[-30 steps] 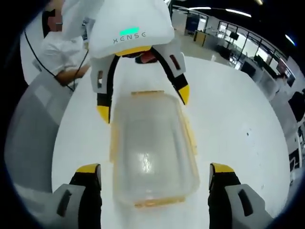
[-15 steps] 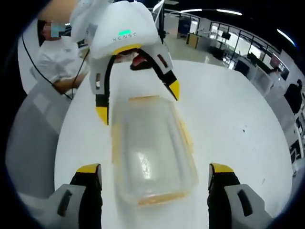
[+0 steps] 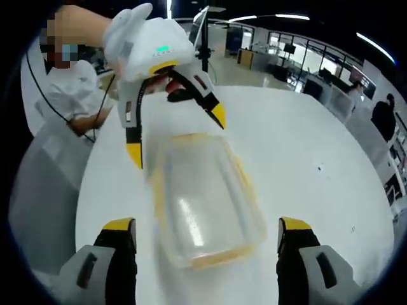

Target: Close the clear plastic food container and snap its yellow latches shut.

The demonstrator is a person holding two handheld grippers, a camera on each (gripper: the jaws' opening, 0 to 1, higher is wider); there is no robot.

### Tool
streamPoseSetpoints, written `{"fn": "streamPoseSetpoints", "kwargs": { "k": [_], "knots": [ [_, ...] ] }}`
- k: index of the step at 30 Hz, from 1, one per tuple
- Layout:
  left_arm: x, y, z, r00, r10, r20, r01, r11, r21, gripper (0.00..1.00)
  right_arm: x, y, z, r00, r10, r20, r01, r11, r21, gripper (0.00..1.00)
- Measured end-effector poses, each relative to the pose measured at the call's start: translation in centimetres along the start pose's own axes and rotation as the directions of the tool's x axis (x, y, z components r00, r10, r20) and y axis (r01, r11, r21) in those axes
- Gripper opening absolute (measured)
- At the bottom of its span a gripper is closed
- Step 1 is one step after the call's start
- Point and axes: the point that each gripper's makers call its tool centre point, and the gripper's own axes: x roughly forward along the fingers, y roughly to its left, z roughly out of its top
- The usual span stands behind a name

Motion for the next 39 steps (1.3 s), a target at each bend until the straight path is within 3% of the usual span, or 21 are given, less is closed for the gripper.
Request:
{"fn": "streamPoseSetpoints", "kwargs": {
  "k": [20,39],
  "knots": [
    [-1.3,-0.5,-1.9,0.999,0.04,0.035,-0.036,0.994,-0.102,0.92,-2.0,0.2,-0.4,0.994,-0.08,0.07,0.075,0.995,0.067,0.92],
    [-2.4,-1.7,-3.4,0.989,0.098,0.114,-0.067,0.966,-0.248,0.92,-3.4,1.1,-0.6,0.976,-0.168,0.136,0.148,0.978,0.148,0.91]
  ]
}}
